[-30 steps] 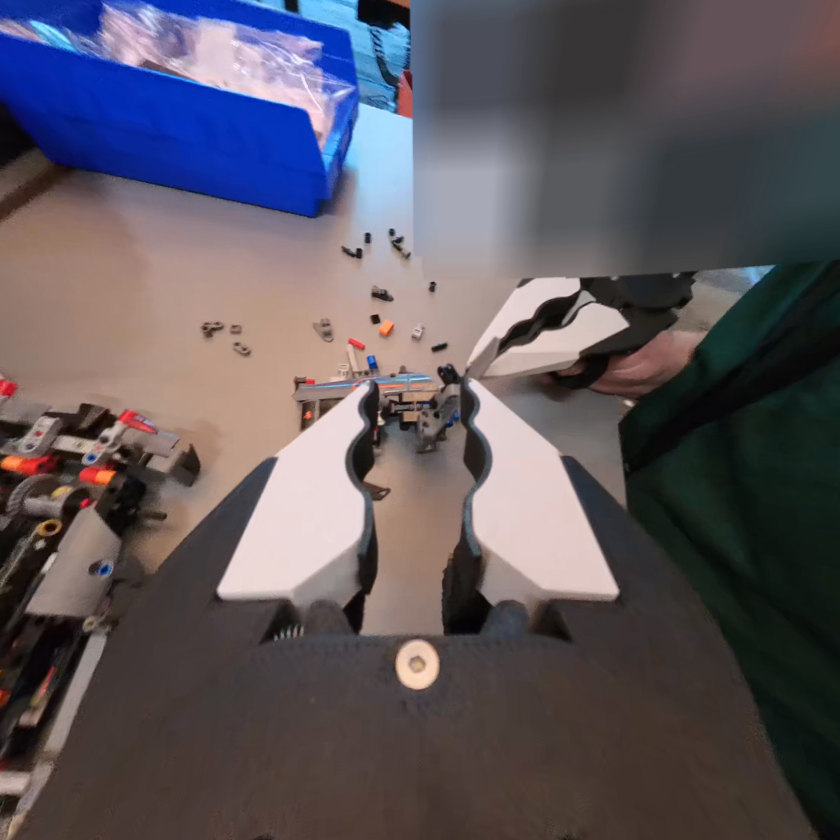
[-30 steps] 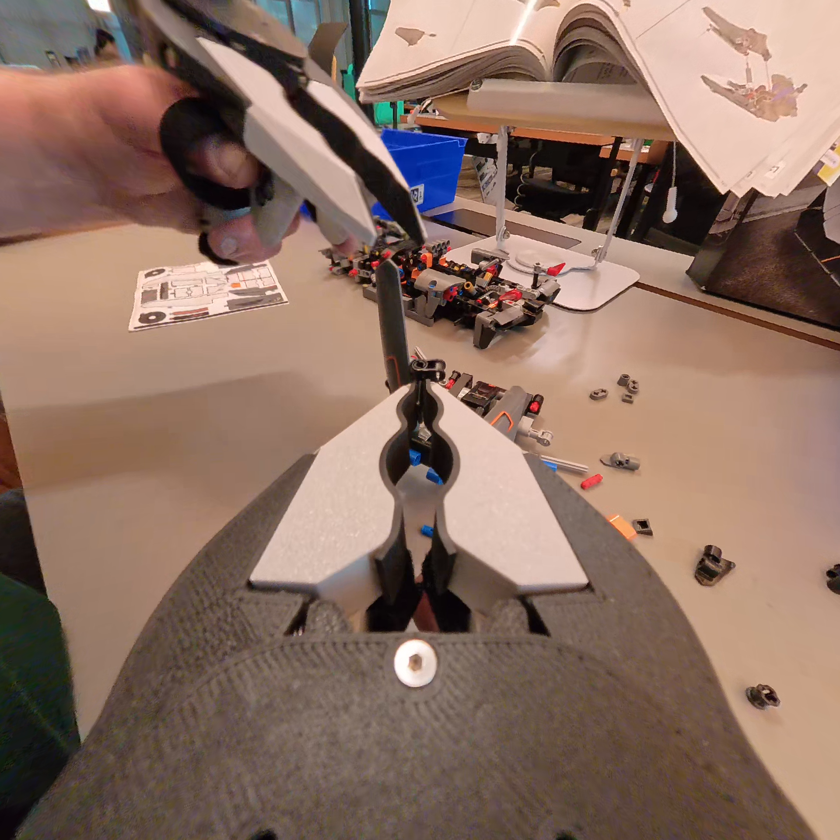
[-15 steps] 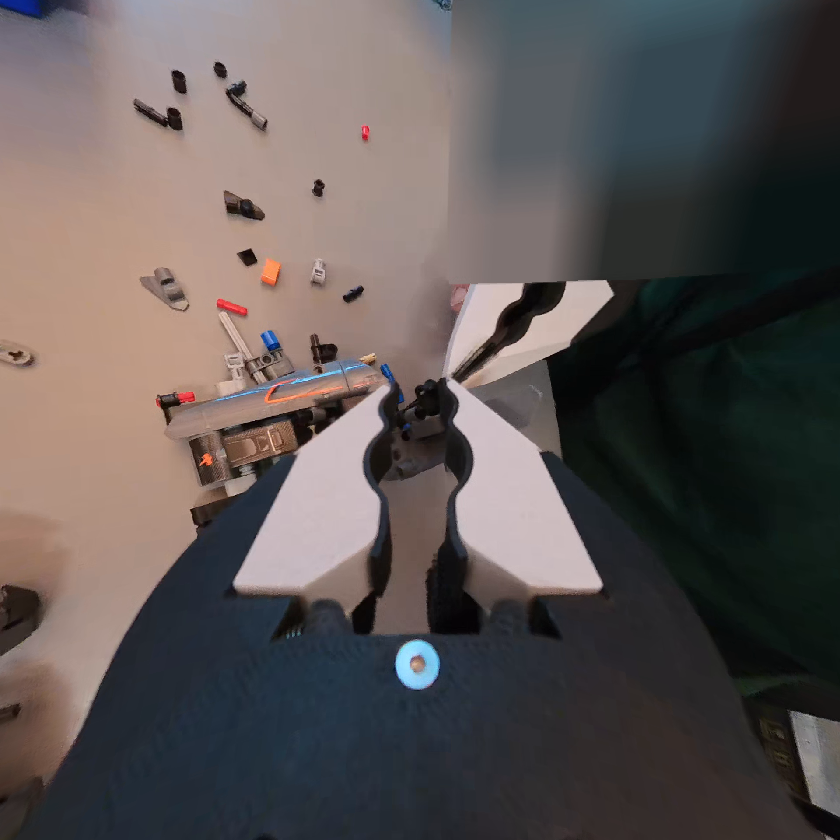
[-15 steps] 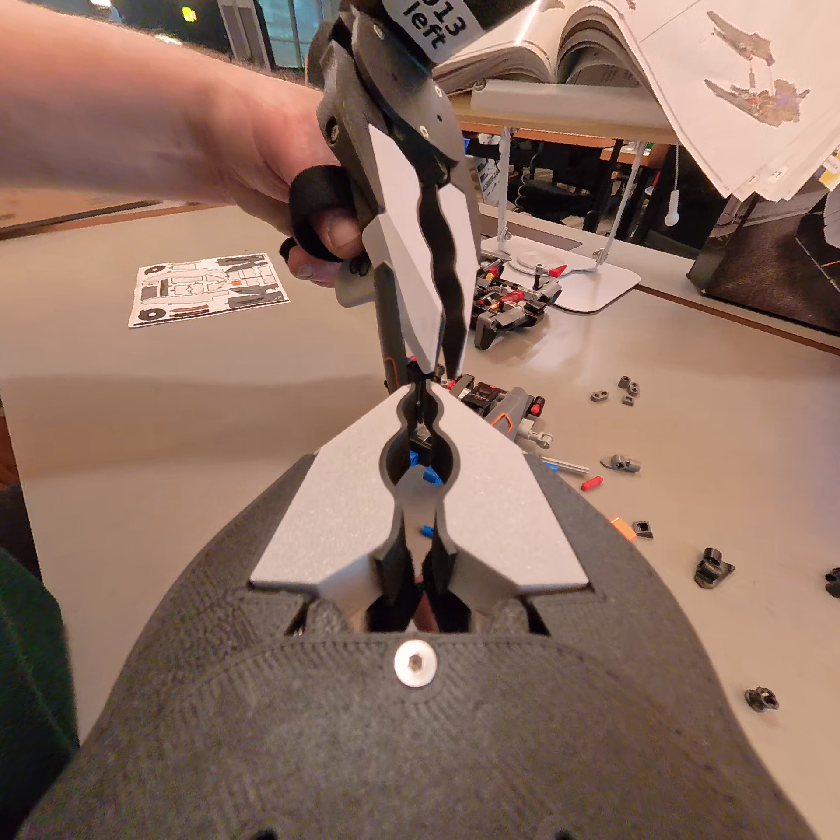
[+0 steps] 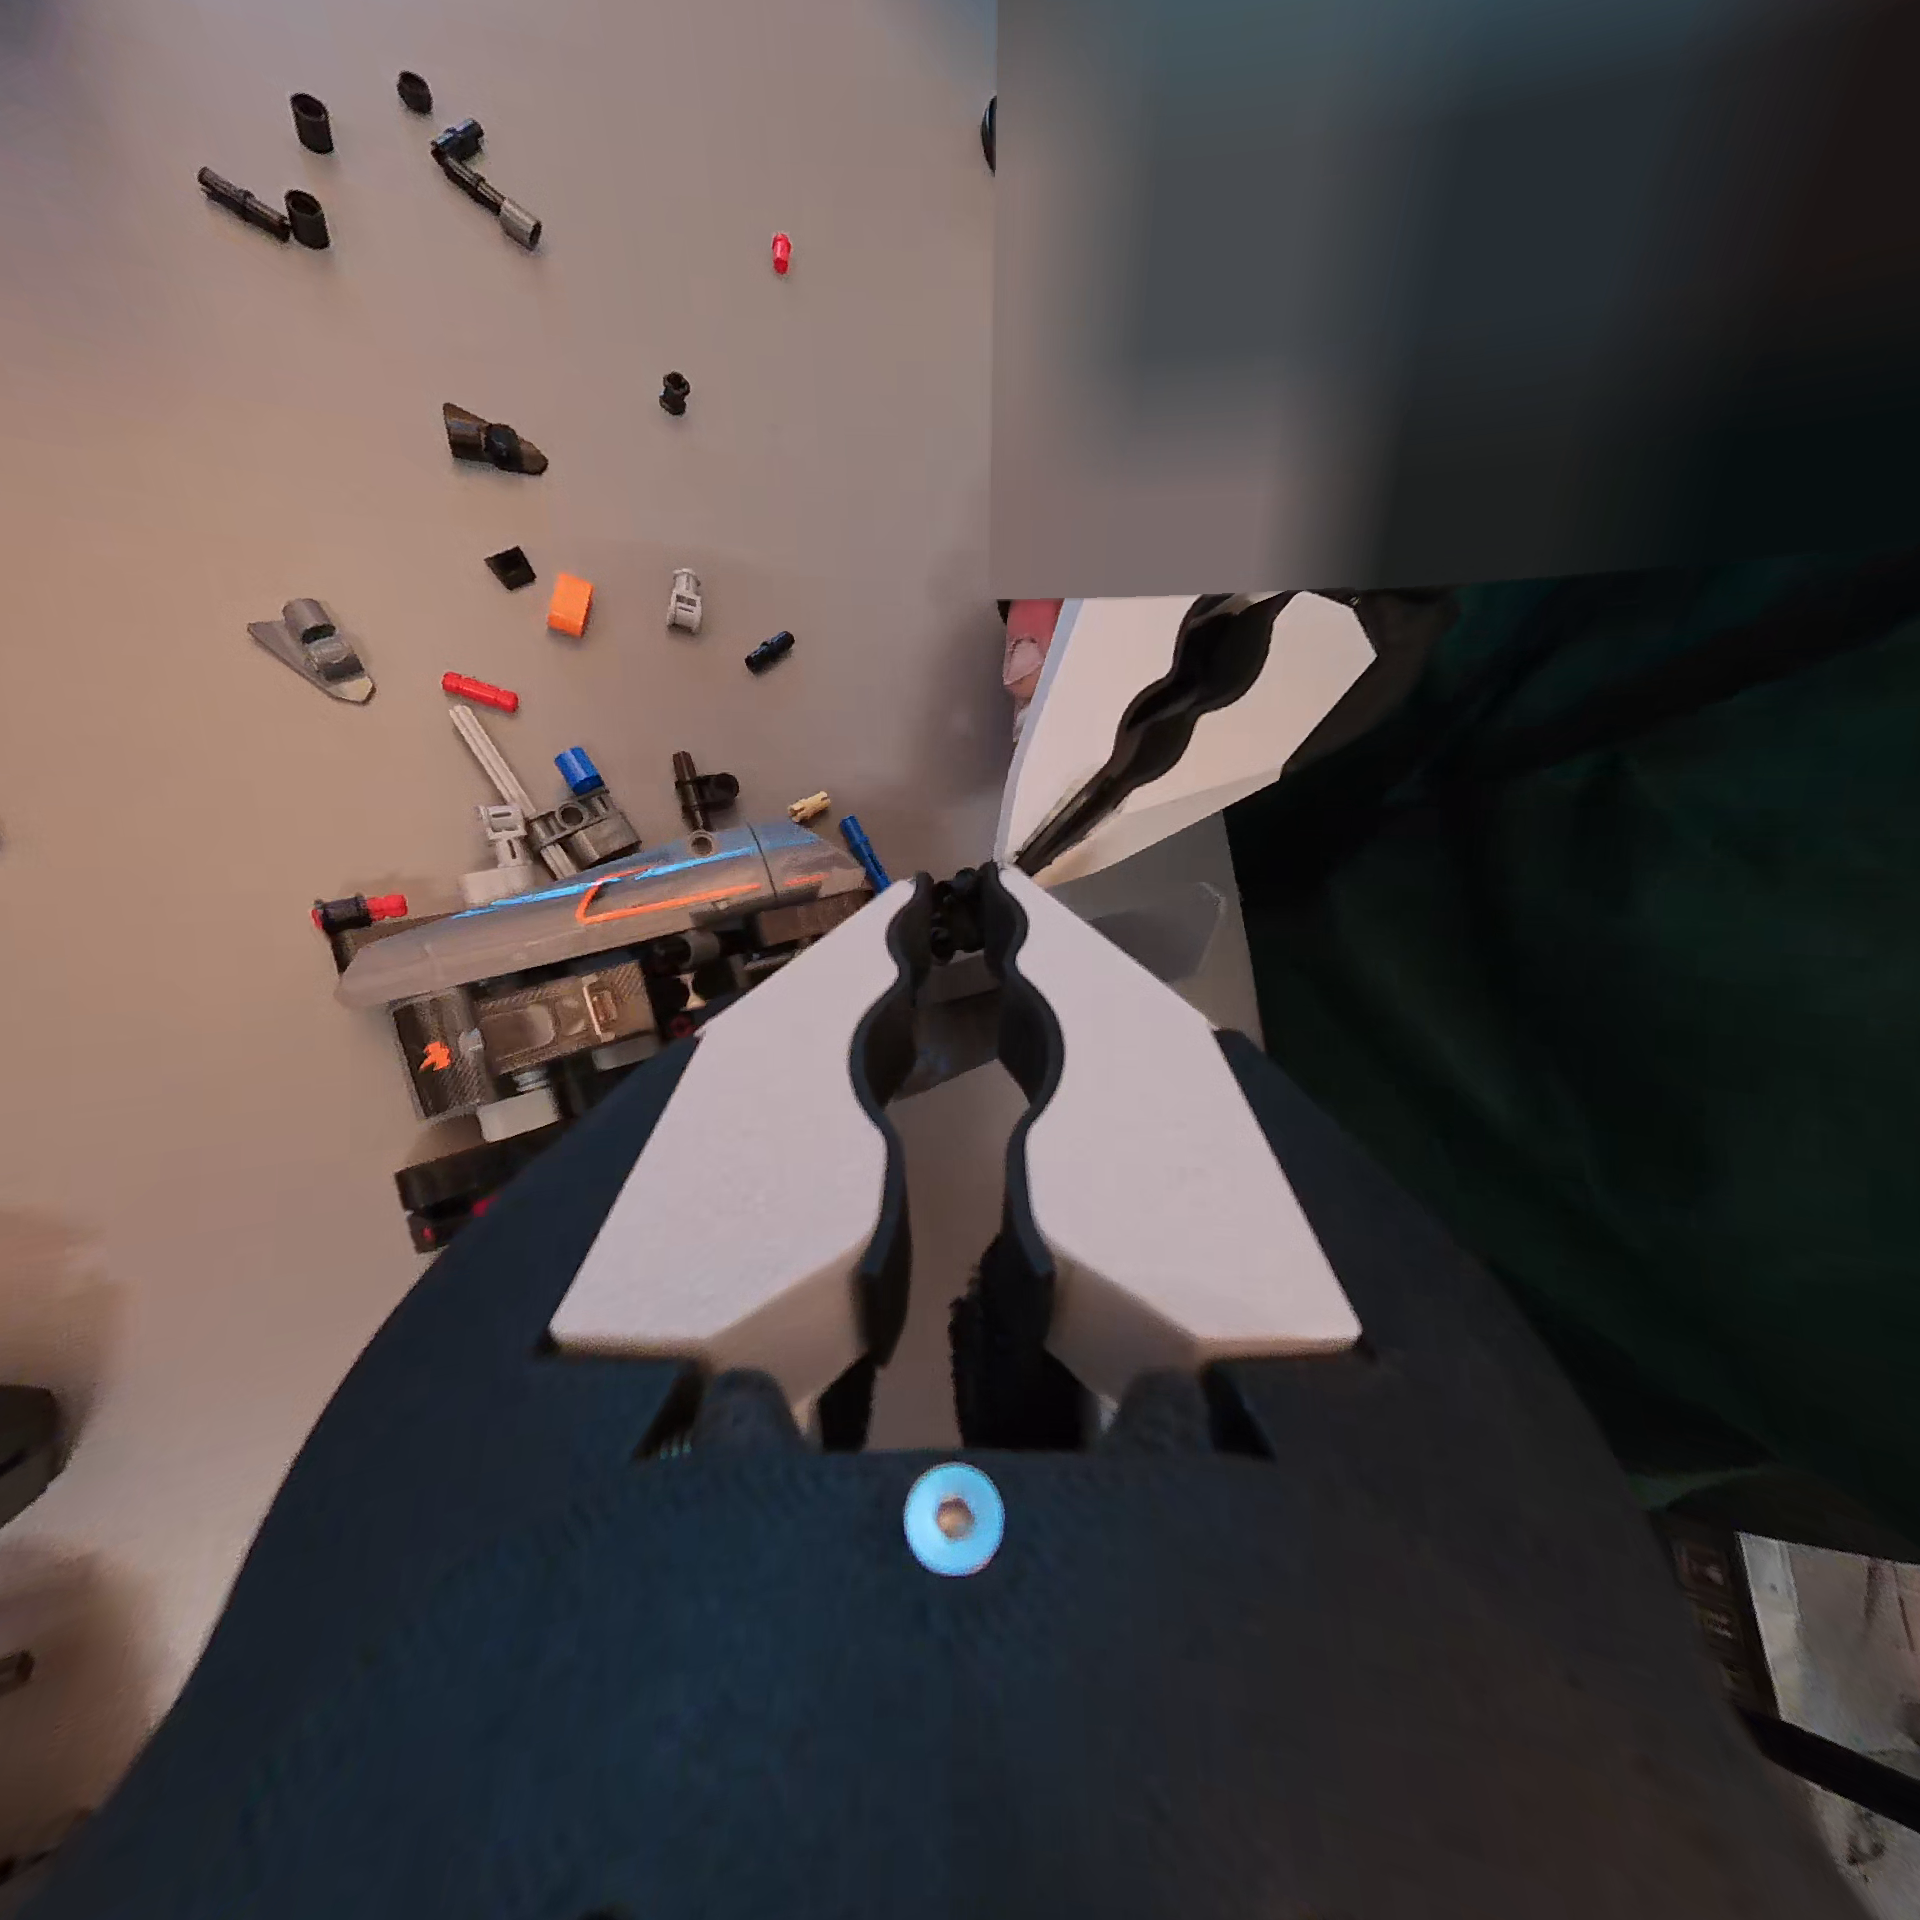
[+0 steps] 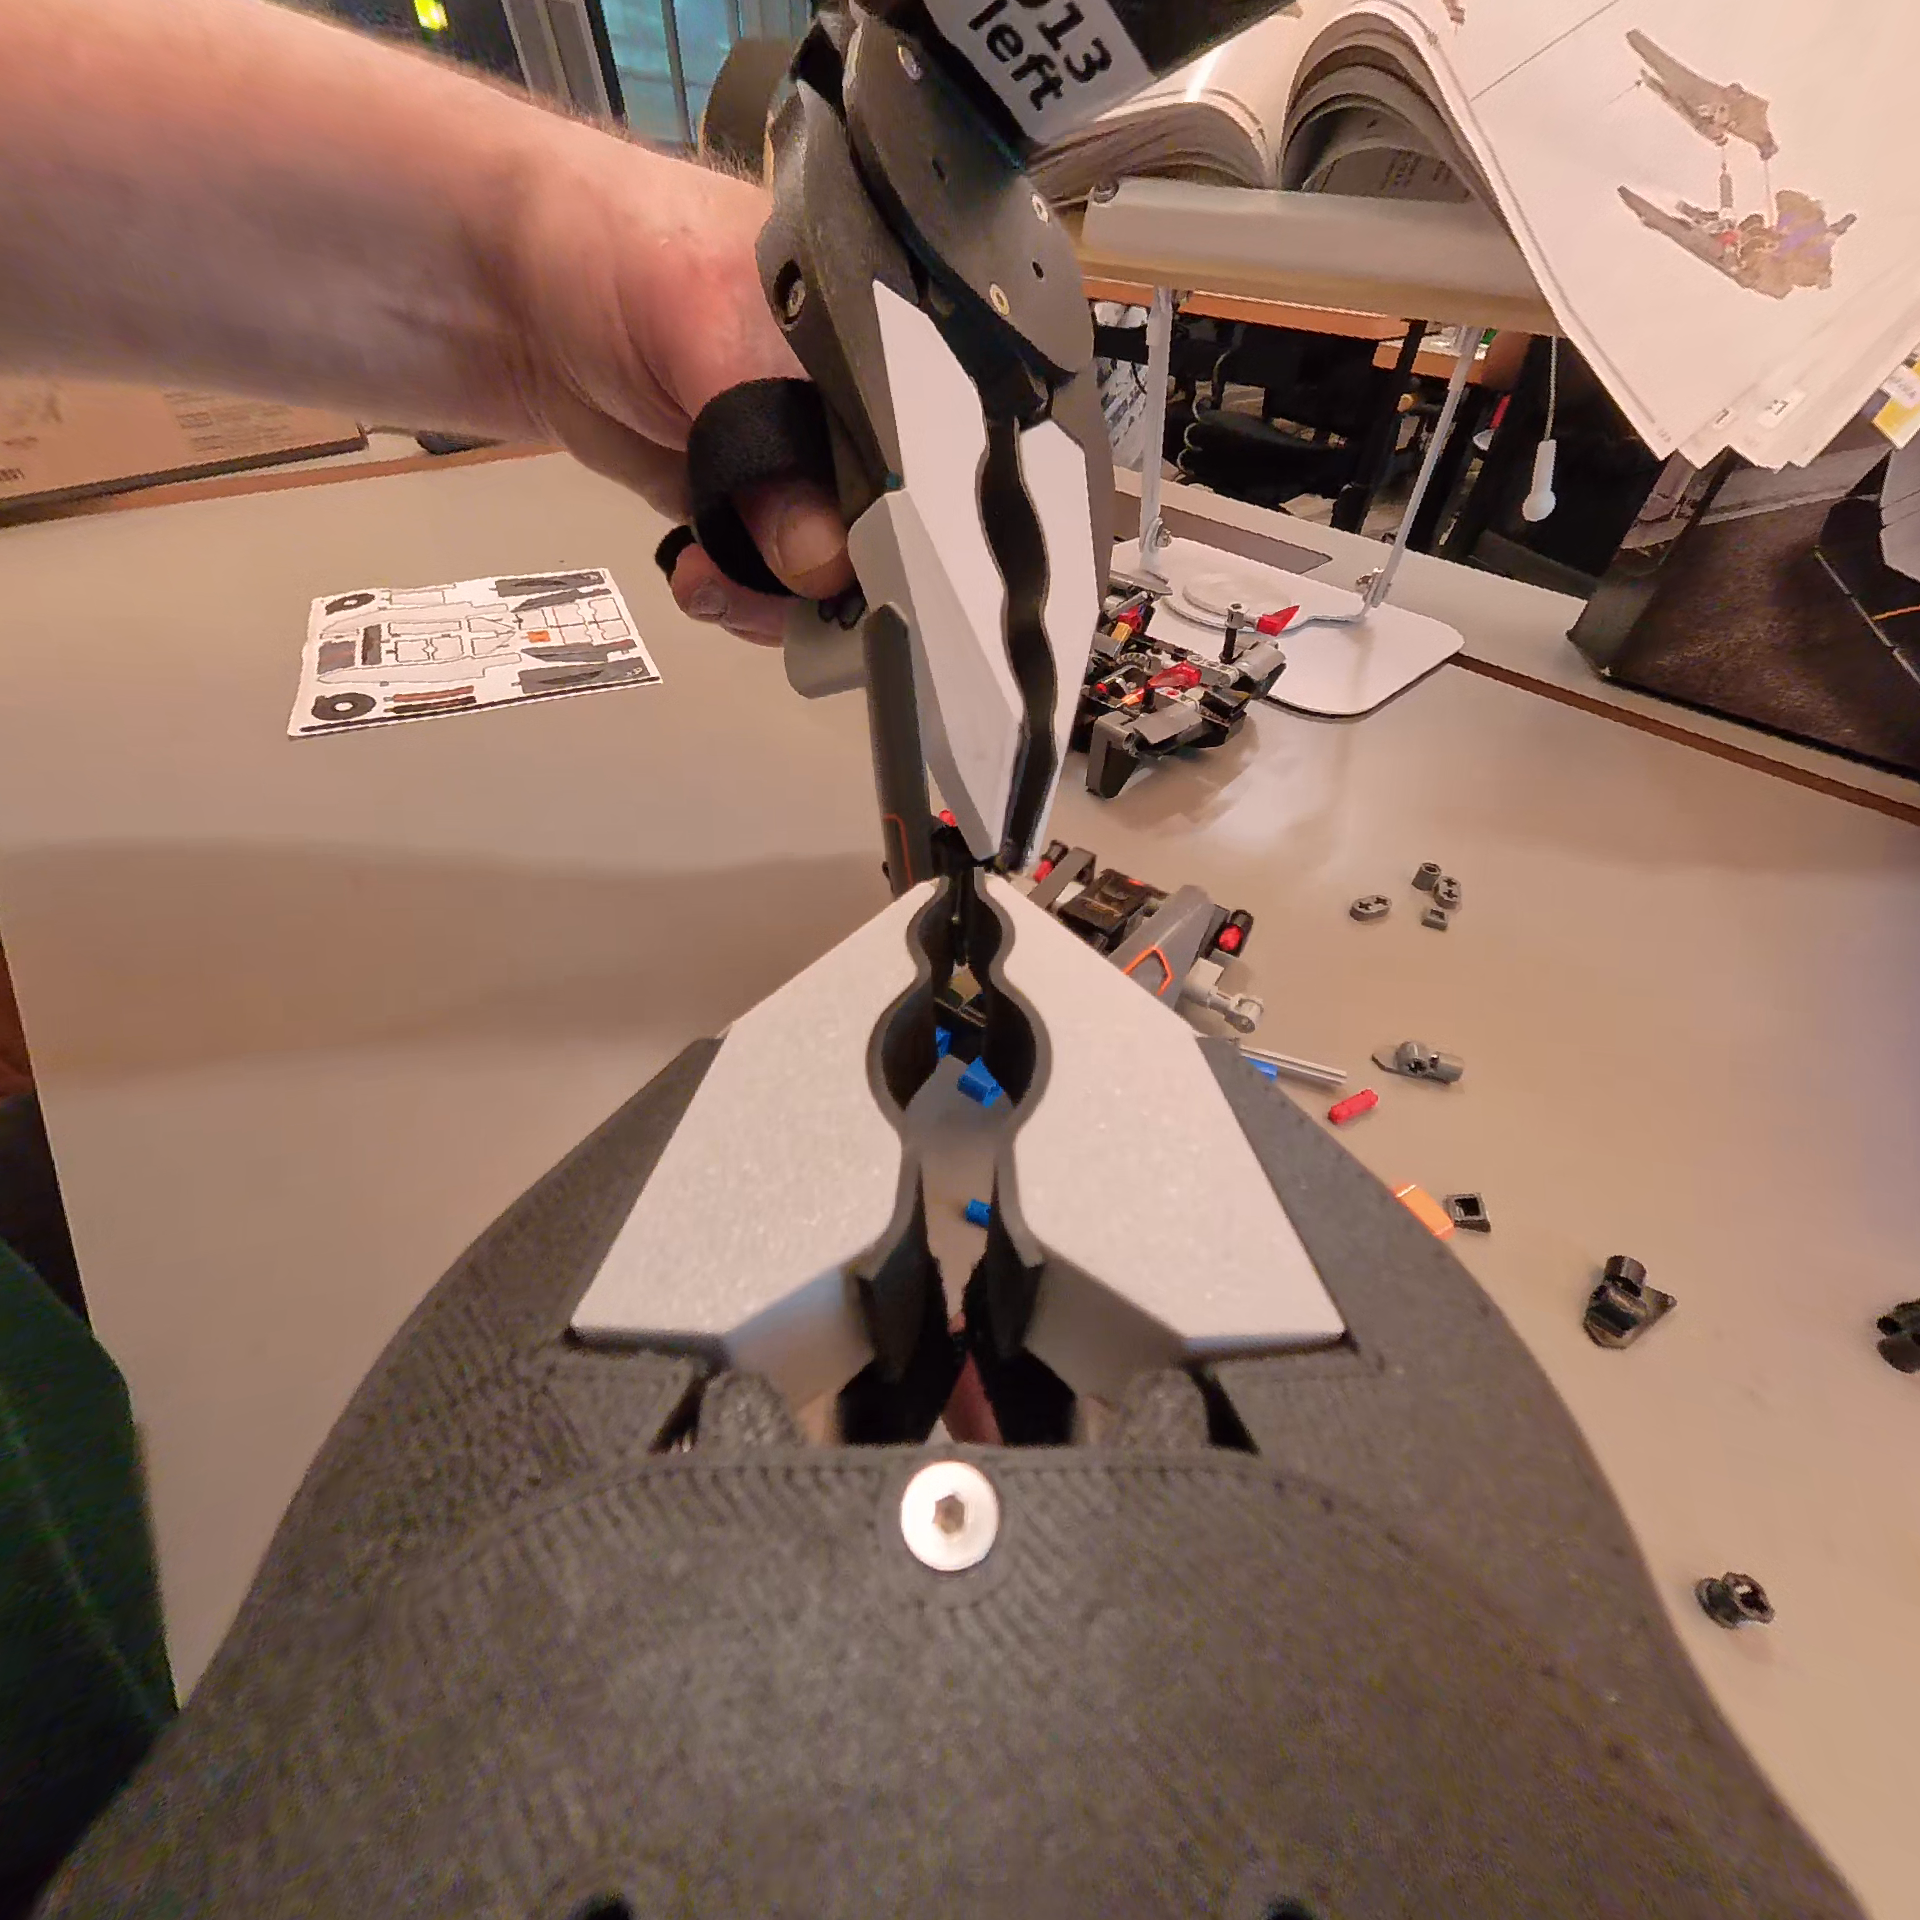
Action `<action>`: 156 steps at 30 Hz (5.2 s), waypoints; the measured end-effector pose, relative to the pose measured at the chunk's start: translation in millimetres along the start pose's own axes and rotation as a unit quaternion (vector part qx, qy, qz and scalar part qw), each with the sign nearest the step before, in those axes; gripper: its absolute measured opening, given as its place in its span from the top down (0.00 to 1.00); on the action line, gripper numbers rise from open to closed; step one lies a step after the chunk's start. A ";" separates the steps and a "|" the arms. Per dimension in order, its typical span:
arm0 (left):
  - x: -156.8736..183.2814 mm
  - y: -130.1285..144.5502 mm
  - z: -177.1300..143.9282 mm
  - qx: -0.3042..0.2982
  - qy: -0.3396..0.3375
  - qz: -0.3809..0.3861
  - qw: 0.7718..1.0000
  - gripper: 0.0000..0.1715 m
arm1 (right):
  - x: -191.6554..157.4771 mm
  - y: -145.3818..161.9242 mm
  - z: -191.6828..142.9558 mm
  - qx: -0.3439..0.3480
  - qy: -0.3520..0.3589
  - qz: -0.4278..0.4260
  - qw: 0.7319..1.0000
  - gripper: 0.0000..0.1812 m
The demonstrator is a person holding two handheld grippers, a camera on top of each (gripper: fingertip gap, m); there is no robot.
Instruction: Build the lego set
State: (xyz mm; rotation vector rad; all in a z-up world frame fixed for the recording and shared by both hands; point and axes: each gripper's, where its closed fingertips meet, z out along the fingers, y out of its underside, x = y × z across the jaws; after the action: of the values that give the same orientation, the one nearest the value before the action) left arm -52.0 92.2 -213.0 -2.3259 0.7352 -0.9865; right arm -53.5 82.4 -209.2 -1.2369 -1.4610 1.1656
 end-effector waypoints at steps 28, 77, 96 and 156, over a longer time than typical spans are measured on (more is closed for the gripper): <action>5.8 -12.2 -52.7 0.195 -0.163 -0.005 0.967 0.85 | -0.1 8.5 -8.3 -0.026 0.016 -0.008 0.999 1.00; 89.0 61.5 -22.4 0.518 -0.094 -0.293 0.798 0.88 | -111.1 -22.8 -11.9 0.055 -0.014 -0.520 0.852 1.00; 88.5 65.8 -34.8 0.459 -0.188 -0.201 0.845 0.98 | -117.7 -26.9 -12.7 0.041 -0.220 -0.271 0.936 0.82; 72.9 67.8 -6.9 0.239 -0.401 -0.029 0.884 1.00 | -53.0 -23.6 -7.1 -0.046 -0.371 0.051 0.926 0.83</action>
State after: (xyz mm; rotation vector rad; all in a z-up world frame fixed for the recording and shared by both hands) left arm -33.2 -5.8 -216.0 -2.0319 0.0633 -0.1193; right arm -43.9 29.1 -187.1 -0.9721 -2.0267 1.7742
